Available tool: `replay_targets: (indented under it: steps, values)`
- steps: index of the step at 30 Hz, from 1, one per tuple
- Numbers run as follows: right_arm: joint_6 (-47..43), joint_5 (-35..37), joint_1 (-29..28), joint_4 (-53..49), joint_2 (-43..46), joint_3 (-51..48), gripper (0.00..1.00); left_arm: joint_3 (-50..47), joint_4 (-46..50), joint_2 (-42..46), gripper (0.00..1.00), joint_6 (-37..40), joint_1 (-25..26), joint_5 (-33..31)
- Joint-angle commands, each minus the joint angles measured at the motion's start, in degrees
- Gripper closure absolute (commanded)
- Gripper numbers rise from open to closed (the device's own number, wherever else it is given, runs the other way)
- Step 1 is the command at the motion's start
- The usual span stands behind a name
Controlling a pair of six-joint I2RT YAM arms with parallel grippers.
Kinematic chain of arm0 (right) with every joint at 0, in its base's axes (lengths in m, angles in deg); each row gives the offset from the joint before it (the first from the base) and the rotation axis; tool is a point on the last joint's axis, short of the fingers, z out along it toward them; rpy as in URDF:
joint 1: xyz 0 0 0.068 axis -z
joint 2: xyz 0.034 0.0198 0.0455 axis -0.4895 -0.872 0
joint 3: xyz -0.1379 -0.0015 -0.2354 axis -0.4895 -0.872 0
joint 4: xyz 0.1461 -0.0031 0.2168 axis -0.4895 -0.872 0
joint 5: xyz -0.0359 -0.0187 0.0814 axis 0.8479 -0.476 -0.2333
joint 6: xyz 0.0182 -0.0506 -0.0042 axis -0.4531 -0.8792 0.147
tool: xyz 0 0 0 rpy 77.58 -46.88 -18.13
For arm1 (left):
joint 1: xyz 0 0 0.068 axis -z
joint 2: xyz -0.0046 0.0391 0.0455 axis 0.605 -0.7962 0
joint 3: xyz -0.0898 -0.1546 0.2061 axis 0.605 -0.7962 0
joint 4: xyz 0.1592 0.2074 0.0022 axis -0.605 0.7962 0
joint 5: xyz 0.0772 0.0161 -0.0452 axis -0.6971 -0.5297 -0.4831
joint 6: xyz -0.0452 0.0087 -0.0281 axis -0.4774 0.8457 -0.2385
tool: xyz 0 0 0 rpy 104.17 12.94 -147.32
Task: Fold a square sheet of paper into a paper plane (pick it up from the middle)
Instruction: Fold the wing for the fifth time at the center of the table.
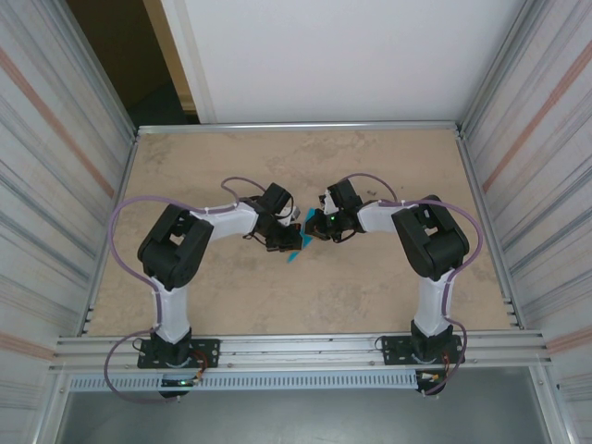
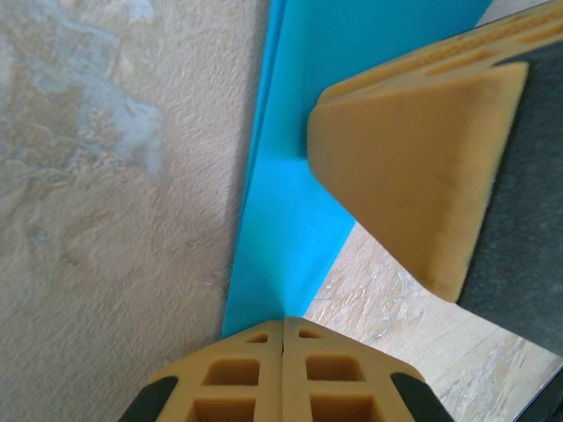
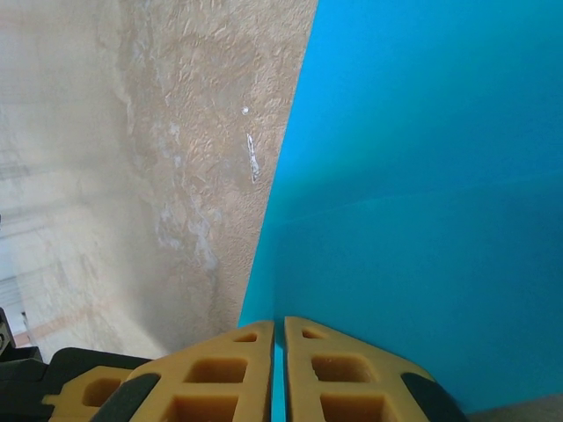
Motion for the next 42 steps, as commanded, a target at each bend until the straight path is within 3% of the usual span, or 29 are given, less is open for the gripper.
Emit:
replay_targets:
  steps: [1,17,26,33,42]
  values:
    - [-2.74,3.96,1.67,-6.00,0.72,1.68,0.88,-3.06,5.04,-0.25,1.00,0.80,0.25,-3.08]
    - [-9.29,6.51,5.19,-13.69,-3.84,8.05,0.88,-2.93,4.87,1.19,1.00,1.59,0.27,-1.74]
    - [-8.21,6.92,4.91,-14.50,-5.38,7.28,0.89,2.77,-0.53,1.90,0.98,2.15,0.10,3.74]
    - [-7.91,6.18,4.93,-12.75,-3.87,6.32,0.90,7.74,1.10,-4.20,1.00,0.16,-0.06,1.54]
    - [-9.65,4.95,6.04,-10.49,-3.64,6.11,0.90,7.18,5.94,-5.98,1.00,0.31,-0.02,-2.20]
